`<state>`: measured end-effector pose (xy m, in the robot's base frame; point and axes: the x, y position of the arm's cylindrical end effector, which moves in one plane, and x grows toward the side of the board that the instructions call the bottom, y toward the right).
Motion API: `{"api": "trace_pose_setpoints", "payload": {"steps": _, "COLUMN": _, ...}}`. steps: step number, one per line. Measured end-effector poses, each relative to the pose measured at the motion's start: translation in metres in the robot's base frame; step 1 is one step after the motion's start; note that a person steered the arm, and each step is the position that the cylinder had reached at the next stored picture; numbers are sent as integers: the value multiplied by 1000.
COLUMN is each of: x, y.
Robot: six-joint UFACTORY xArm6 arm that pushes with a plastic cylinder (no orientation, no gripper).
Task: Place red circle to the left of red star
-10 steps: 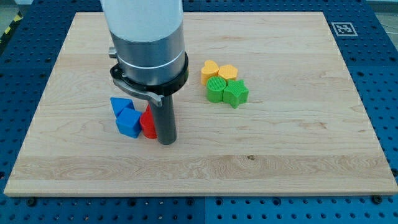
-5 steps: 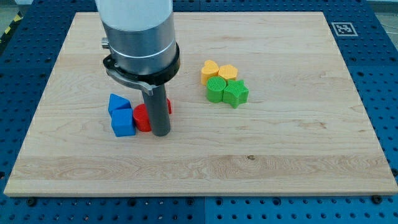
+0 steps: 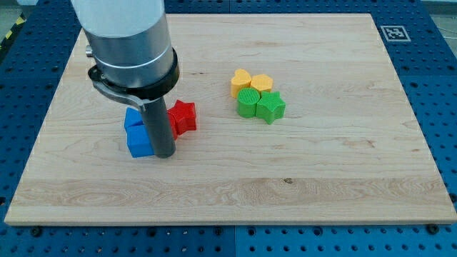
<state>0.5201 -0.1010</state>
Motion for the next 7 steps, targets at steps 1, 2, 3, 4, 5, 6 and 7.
{"api": "trace_pose_setpoints", "payload": {"steps": 1, "x": -27, "y": 0}}
{"api": "trace_pose_setpoints", "payload": {"steps": 2, "x": -29, "y": -4}}
{"api": "trace_pose_setpoints", "payload": {"steps": 3, "x": -36, "y": -25}}
{"api": "trace_pose_setpoints", "payload": {"steps": 4, "x": -42, "y": -33}}
{"api": "trace_pose_setpoints", "payload": {"steps": 5, "x": -34, "y": -30}}
{"api": "trace_pose_setpoints", "payload": {"steps": 6, "x": -34, "y": -3}}
{"api": "trace_pose_setpoints", "payload": {"steps": 7, "x": -31, "y": -23}}
